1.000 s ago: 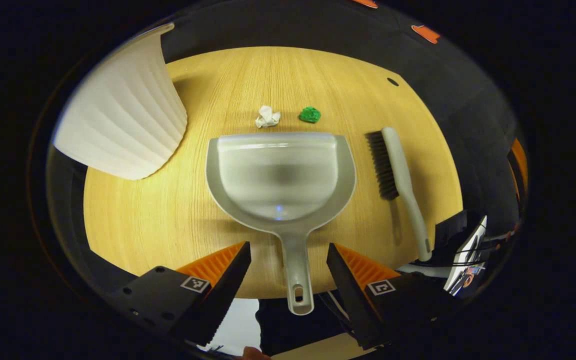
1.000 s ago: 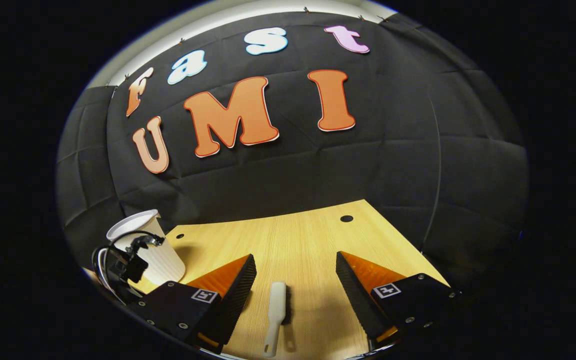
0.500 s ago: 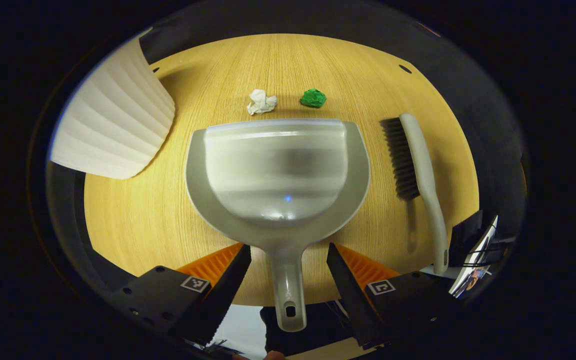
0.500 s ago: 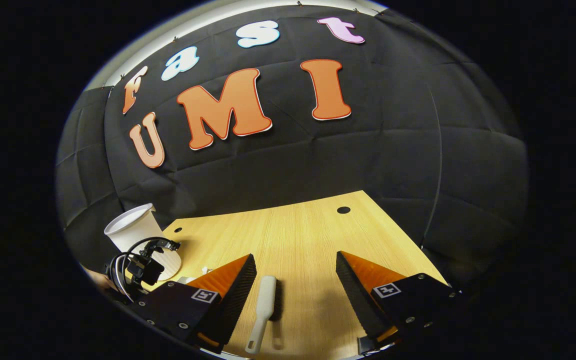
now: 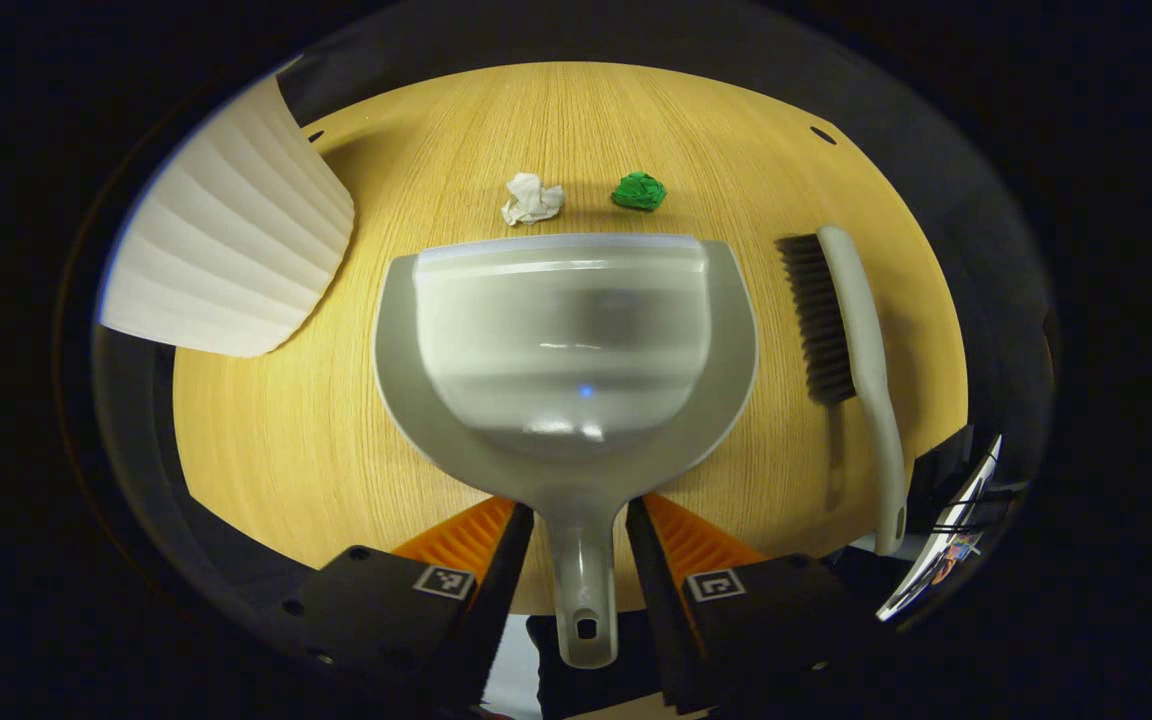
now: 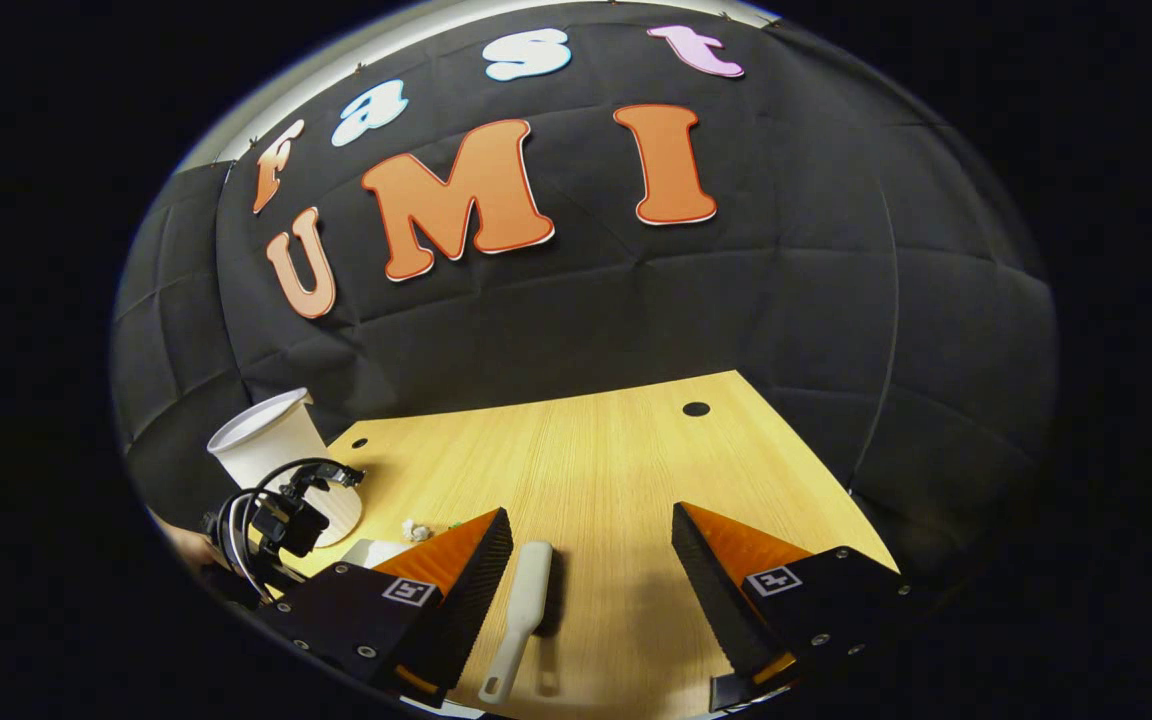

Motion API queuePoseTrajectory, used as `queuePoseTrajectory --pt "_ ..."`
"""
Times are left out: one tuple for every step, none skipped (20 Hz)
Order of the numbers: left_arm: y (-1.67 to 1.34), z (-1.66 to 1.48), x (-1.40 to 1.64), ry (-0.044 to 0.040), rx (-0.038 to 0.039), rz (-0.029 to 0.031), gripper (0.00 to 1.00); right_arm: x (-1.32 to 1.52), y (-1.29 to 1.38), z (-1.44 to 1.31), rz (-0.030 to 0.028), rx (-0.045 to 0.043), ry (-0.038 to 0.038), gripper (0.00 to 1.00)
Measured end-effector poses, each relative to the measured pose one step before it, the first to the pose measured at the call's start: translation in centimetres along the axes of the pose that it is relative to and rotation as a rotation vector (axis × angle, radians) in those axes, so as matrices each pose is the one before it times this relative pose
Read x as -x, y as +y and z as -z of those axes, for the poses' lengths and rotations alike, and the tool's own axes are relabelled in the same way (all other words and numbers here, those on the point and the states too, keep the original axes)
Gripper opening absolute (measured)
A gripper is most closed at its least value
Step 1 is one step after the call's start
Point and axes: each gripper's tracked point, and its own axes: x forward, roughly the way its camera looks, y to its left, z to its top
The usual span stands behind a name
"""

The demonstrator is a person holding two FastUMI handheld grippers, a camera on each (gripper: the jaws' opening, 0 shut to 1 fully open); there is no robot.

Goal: Pick up the small broom and dustpan from the desktop, sweep the trash into the dustpan with the broom, and then empty the trash into the garbage bin.

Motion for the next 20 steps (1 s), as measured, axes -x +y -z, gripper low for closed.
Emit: queuePoseTrajectory --pt "-0.142 -0.072 0.028 -0.00017 0.00575 0.00624 0.52 -0.286 0.163 0.311 -0.0092 -0.00914 0.01442 0.96" --pt "-0.162 0.217 -0.133 0.00655 0.00646 0.00776 0.5 -0.205 0.325 0.495 -0.01341 -0.00867 0.02162 0.96" --pt "-0.03 0.043 0.137 0.00227 0.00571 0.00522 0.45 -0.326 0.231 0.544 -0.01231 -0.00291 0.02495 0.96" --pt "-0.005 -0.087 -0.048 -0.00045 0.0021 0.00595 0.42 -0.221 0.151 0.416 -0.0058 0.00429 0.01996 0.97" --pt "0.078 0.058 0.021 -0.00202 0.0027 0.00256 0.39 -0.177 -0.065 0.515 0.00193 0.01492 0.02164 0.96" --pt "0.051 0.044 0.004 -0.00153 0.00118 0.00274 0.37 -0.268 -0.1 0.66 0.00198 0.01428 0.03073 0.96" --pt "-0.029 0.116 -0.082 0.00328 -0.00304 0.00096 0.35 -0.278 0.229 0.678 -0.00789 0.00249 0.03525 0.96" --pt "0.061 -0.015 0.034 -0.00155 -0.00729 0.00288 0.34 -0.352 0.297 0.963 -0.00071 -0.00656 0.05497 0.96" --pt "0.306 0.072 -0.045 -0.00297 -0.012 0.00407 0.33 -0.332 0.447 1.155 -0.0149 -0.01935 0.06453 0.97" --pt "0.204 0.011 -0.046 -0.0008 -0.01353 0.00649 0.33 -0.225 0.691 1.642 -0.01496 -0.00905 0.07463 0.97" --pt "0.118 0.126 0.038 -0.0004 -0.01332 0.00714 0.32 -0.567 0.621 1.622 -0.01018 -0.00159 0.06248 0.97" --pt "0.104 0.047 0.167 -0.00548 -0.01215 0.00853 0.32 -0.838 0.546 1.686 0.00237 0.00083 0.06678 0.97" --pt "0.07 0.036 0.103 -0.00242 -0.0079 0.01096 0.32 -0.787 0.515 1.273 -0.00102 0.00588 0.05638 0.97" --pt "0.185 -0.022 -0.049 -0.00755 -0.00325 0.01172 0.32 -0.897 0.512 1.066 0.00638 0.00582 0.04712 0.97" --pt "0.133 -0.012 -0.162 -0.00639 -0.00159 0.01401 0.32 -1.0 0.405 0.786 0.00116 0.00746 0.0439 0.97" --pt "0.204 0.015 -0.054 -0.00401 -0.00641 0.01155 0.32 -1.177 0.176 0.653 0.00905 0.00265 0.04395 0.97" --pt "0.346 0.008 -0.013 -0.00527 -0.00867 0.00817 0.32 -1.107 0.208 0.475 0.00466 0.0004 0.04149 0.97" --pt "0.325 0.129 -0.008 -0.00129 -0.00968 0.00643 0.32 -1.007 0.026 0.484 0.01333 0.00128 0.04637 0.97" --pt "0.274 -0.105 0.022 -0.0031 -0.00598 0.00695 0.32 -0.675 -0.054 0.255 0.02081 0.00501 0.03049 0.98" --pt "0.215 0.082 0.125 -0.00298 0.00145 0.00616 0.32 -0.787 -0.247 0.246 0.02593 0.012 0.02698 0.98"
